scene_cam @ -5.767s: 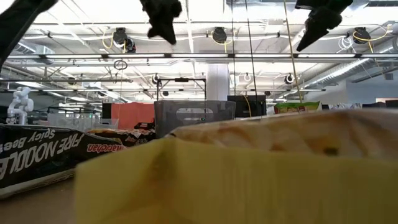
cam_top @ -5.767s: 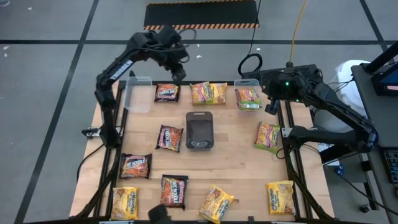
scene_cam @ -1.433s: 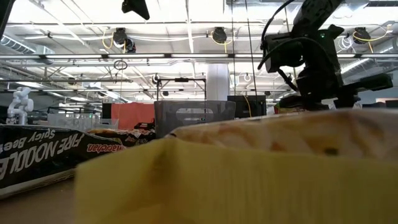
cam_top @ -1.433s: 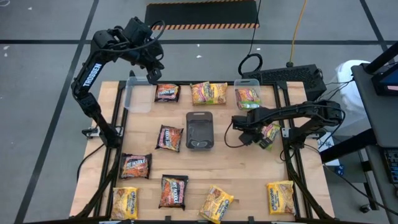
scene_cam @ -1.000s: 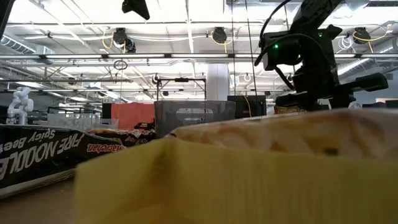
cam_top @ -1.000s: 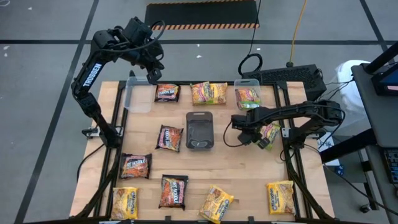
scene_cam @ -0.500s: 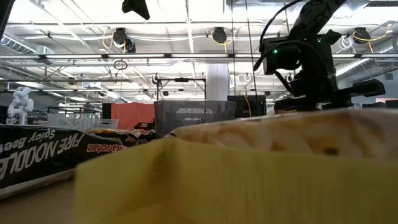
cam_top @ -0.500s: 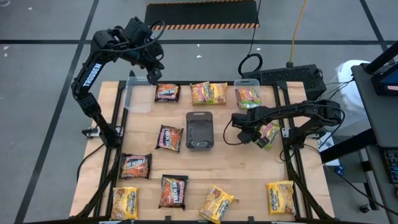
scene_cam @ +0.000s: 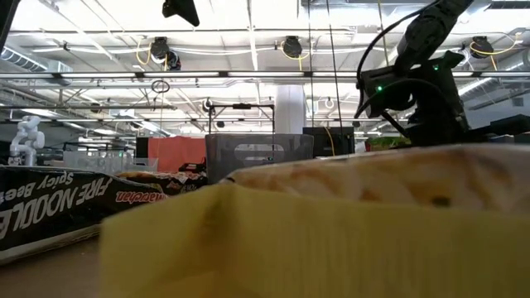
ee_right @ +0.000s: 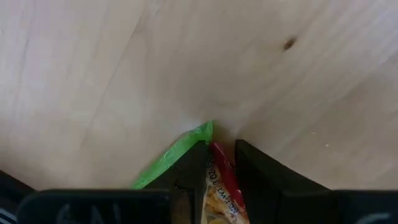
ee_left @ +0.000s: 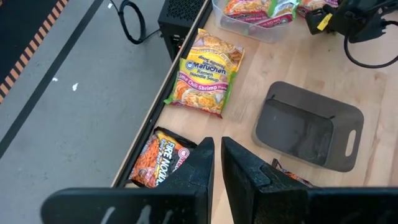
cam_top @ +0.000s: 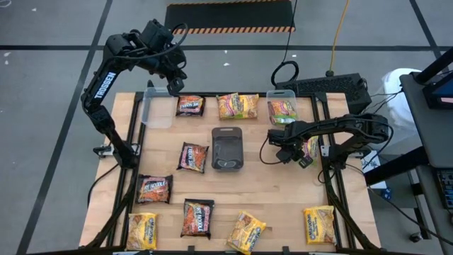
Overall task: Sort Maruchan noodles
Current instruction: Put the right green noodle pack into the right transparent bin
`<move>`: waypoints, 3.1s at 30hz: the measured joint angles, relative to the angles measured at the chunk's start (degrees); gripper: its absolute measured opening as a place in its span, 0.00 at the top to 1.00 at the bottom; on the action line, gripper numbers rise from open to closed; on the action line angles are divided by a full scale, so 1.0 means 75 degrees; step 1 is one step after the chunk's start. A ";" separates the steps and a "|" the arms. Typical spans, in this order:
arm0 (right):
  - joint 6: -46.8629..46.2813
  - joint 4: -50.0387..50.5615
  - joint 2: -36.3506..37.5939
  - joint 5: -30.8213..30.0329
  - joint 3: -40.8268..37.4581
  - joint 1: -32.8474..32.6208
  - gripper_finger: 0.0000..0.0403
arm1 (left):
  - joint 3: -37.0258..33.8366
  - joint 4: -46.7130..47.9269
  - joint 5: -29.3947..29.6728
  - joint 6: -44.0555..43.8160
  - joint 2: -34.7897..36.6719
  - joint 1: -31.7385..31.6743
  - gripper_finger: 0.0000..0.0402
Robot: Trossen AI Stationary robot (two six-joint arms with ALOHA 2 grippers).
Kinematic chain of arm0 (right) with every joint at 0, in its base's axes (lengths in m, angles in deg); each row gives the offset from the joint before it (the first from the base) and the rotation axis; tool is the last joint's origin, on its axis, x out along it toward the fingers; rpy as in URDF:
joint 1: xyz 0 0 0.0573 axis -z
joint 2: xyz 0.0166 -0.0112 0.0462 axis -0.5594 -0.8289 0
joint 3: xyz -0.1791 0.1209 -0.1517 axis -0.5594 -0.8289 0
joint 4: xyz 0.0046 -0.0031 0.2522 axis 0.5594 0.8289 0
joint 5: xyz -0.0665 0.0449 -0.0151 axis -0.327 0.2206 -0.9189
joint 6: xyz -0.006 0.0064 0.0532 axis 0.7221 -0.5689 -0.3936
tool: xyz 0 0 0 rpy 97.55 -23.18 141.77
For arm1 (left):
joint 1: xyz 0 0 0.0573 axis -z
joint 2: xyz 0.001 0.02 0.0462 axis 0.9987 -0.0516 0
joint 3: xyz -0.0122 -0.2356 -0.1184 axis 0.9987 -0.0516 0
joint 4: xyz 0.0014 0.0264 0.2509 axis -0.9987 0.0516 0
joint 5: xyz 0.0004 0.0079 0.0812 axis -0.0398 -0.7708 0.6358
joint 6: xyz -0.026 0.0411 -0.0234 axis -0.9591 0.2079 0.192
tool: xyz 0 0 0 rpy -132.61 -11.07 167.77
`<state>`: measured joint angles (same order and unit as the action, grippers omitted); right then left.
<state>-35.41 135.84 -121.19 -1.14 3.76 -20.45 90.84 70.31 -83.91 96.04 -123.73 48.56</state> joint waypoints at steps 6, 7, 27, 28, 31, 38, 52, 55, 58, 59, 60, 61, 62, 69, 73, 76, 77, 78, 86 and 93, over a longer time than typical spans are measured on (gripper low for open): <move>-0.0274 0.0015 0.0000 -0.0003 -0.0003 -0.0003 0.81 | 0.0000 0.0000 -0.0146 -0.0007 -0.0001 0.0000 0.91; -0.0397 0.0009 0.0000 -0.0003 -0.0003 -0.0003 0.81 | 0.0000 0.0000 -0.0146 -0.0007 0.0000 0.0000 0.91; -0.1601 0.0595 0.0042 0.0067 0.0235 -0.0003 1.00 | 0.0000 0.0000 -0.0161 -0.0016 -0.0001 0.0000 0.91; -0.1674 0.0700 0.0073 0.0070 0.0309 -0.0003 1.00 | 0.0000 -0.0003 -0.0161 -0.0011 -0.0001 0.0000 0.91; -0.1966 0.0998 0.0259 0.0073 0.0540 -0.0003 1.00 | 0.0000 0.0000 -0.0161 -0.0010 -0.0001 0.0000 0.91; -0.2920 0.1339 0.1093 0.0323 0.1217 -0.0003 1.00 | 0.0000 -0.0003 -0.0161 0.0097 -0.0001 0.0000 0.91; -0.5393 0.1562 0.2841 0.0242 0.1897 -0.0006 1.00 | 0.0000 -0.0006 -0.0161 0.0633 -0.0001 0.0000 0.91; -0.5664 0.1366 0.3138 0.0242 0.1897 -0.0006 1.00 | 0.0000 -0.0008 -0.0161 0.0648 -0.0001 0.0000 0.91; -0.5851 0.1042 0.3431 0.0242 0.1897 -0.0006 1.00 | 0.0000 -0.0009 -0.0161 0.0648 -0.0001 0.0000 0.91; -0.5892 0.0945 0.3539 0.0242 0.1897 -0.0006 1.00 | 0.0000 -0.0009 -0.0161 0.0648 -0.0001 0.0000 0.91; -0.5953 0.0840 0.3631 0.0239 0.1897 -0.0006 1.00 | 0.0000 -0.0009 -0.0161 0.0647 -0.0001 0.0000 0.91; -0.6035 0.0722 0.3740 0.0218 0.1897 -0.0004 1.00 | 0.0000 -0.0009 -0.0161 0.0646 -0.0001 0.0000 0.91; -0.6120 0.0597 0.3845 0.0171 0.1897 -0.0003 1.00 | 0.0000 -0.0009 -0.0161 0.0646 -0.0001 0.0000 0.91; -0.6444 -0.0483 0.4436 -0.0170 0.1897 0.0000 1.00 | 0.0000 -0.0009 -0.0161 0.0644 -0.0001 0.0000 0.91; -0.6428 -0.1278 0.4620 -0.0452 0.1897 0.0000 1.00 | 0.0000 -0.0009 -0.0161 0.0623 -0.0001 0.0000 0.91; -0.6297 -0.1780 0.4674 -0.0790 0.1897 0.0000 1.00 | 0.0000 -0.0009 -0.0161 0.0590 -0.0001 0.0000 0.91; -0.6205 -0.1932 0.4677 -0.0913 0.1897 0.0004 1.00 | 0.0000 -0.0009 -0.0162 0.0578 -0.0001 0.0000 0.91; -0.6114 -0.2088 0.4677 -0.1045 0.1897 0.0015 1.00 | 0.0000 -0.0009 -0.0161 0.0559 -0.0001 0.0000 0.91; -0.6115 -0.3467 0.4677 -0.2202 0.1897 0.0387 1.00 | 0.0000 -0.0006 -0.0164 0.0364 -0.0001 0.0000 0.91; -0.5598 -0.4336 0.4618 -0.2572 0.1897 0.0819 1.00 | 0.0000 -0.0006 -0.0166 0.0357 -0.0001 0.0000 0.91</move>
<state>-77.39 103.32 -86.55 -20.43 17.99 -14.31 90.84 70.27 -85.15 98.71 -123.73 48.56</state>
